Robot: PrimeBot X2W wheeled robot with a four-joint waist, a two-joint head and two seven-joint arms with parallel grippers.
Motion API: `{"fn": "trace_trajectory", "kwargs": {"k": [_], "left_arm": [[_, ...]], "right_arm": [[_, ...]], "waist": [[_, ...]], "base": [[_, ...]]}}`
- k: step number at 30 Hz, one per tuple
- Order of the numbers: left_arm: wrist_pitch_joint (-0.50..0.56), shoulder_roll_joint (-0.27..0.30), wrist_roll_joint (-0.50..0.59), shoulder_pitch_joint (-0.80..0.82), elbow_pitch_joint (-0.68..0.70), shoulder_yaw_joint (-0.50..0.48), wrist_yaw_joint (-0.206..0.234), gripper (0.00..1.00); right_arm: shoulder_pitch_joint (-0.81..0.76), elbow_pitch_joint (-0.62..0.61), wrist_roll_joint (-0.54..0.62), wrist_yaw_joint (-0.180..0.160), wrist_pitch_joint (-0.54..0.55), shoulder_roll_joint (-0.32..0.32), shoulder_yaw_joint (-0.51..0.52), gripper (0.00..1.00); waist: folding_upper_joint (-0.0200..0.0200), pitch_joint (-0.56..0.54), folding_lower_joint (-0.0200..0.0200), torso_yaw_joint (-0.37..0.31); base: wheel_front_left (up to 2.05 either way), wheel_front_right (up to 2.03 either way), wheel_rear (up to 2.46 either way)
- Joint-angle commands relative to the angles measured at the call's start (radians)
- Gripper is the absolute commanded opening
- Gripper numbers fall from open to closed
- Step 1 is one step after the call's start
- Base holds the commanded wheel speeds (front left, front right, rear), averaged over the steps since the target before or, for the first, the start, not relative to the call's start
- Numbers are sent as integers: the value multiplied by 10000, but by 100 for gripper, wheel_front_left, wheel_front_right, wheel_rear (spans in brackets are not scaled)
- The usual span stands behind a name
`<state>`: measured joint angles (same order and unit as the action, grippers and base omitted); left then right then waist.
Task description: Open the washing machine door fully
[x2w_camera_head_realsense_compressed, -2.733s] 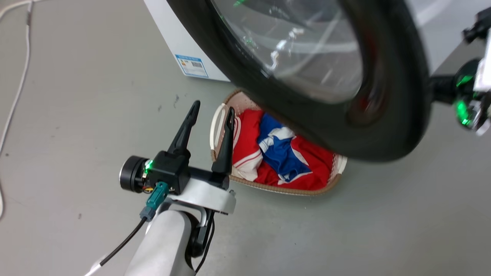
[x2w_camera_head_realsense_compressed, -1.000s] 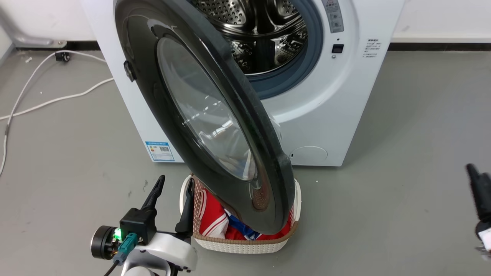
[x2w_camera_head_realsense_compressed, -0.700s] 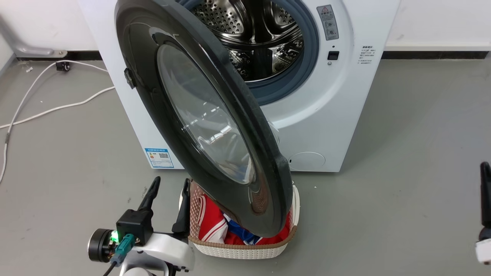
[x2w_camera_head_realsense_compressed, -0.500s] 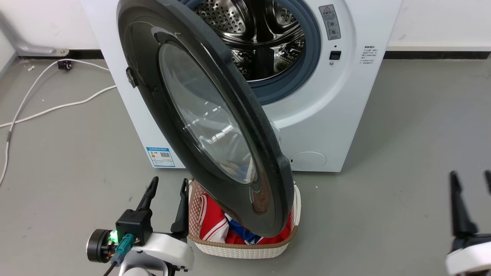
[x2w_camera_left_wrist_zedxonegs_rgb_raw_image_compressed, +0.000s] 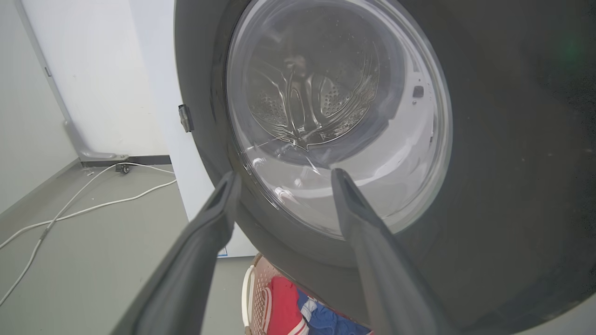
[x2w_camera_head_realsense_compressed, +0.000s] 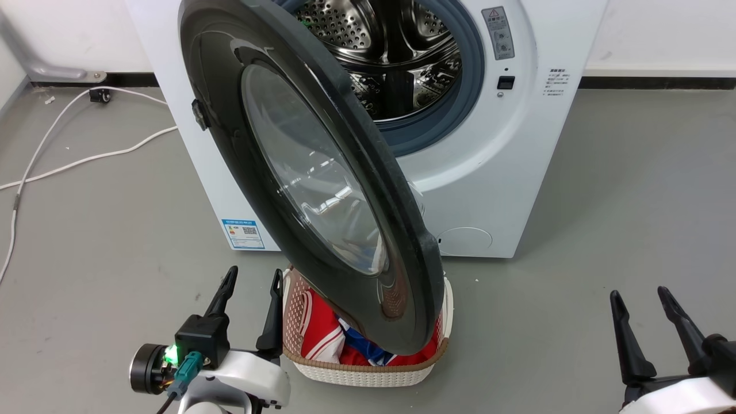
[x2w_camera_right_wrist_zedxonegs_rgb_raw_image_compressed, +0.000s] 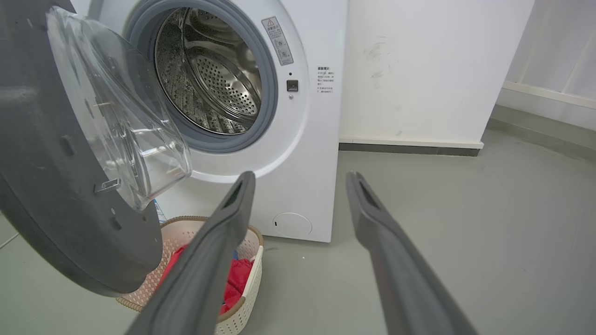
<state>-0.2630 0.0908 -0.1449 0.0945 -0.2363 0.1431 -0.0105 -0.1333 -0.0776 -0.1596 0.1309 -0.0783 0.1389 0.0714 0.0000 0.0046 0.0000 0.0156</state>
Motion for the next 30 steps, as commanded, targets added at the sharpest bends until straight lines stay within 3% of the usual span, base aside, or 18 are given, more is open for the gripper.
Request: {"fn": "trace_trajectory", "kwargs": {"k": [1,6,7,8,9,16,30], "left_arm": [[-24,35,57,0,-14,-8,-36,100],[-24,93,90,127,-74,-16,-129,100],[-24,96,81,141,-84,-16,-142,69],[-24,100,67,154,-87,-26,-131,29],[-24,92,20,155,-106,-26,-175,0],[-24,-7,-99,333,242,-79,-144,0],[-23,-201,140,1846,3288,-280,166,0]], "right_arm": [[-44,29,-21,-2,-23,-26,53,100],[-11,64,-37,-2,30,-35,105,100],[-14,72,-32,-2,41,-43,109,100],[-20,80,-28,-2,52,-59,104,100],[-29,79,-37,-2,58,-81,88,100],[-57,13,17,-2,133,-176,73,100],[17,-93,51,-2,131,-403,176,100]], "waist": [[0,12,0,25],[0,12,0,54],[0,9,0,54],[0,2,0,51],[0,-8,0,50],[0,-45,0,51],[0,-16,0,77]], "base": [[0,0,0],[0,0,0],[0,0,0],[0,0,0],[0,0,0],[0,0,0],[0,0,0]]}}
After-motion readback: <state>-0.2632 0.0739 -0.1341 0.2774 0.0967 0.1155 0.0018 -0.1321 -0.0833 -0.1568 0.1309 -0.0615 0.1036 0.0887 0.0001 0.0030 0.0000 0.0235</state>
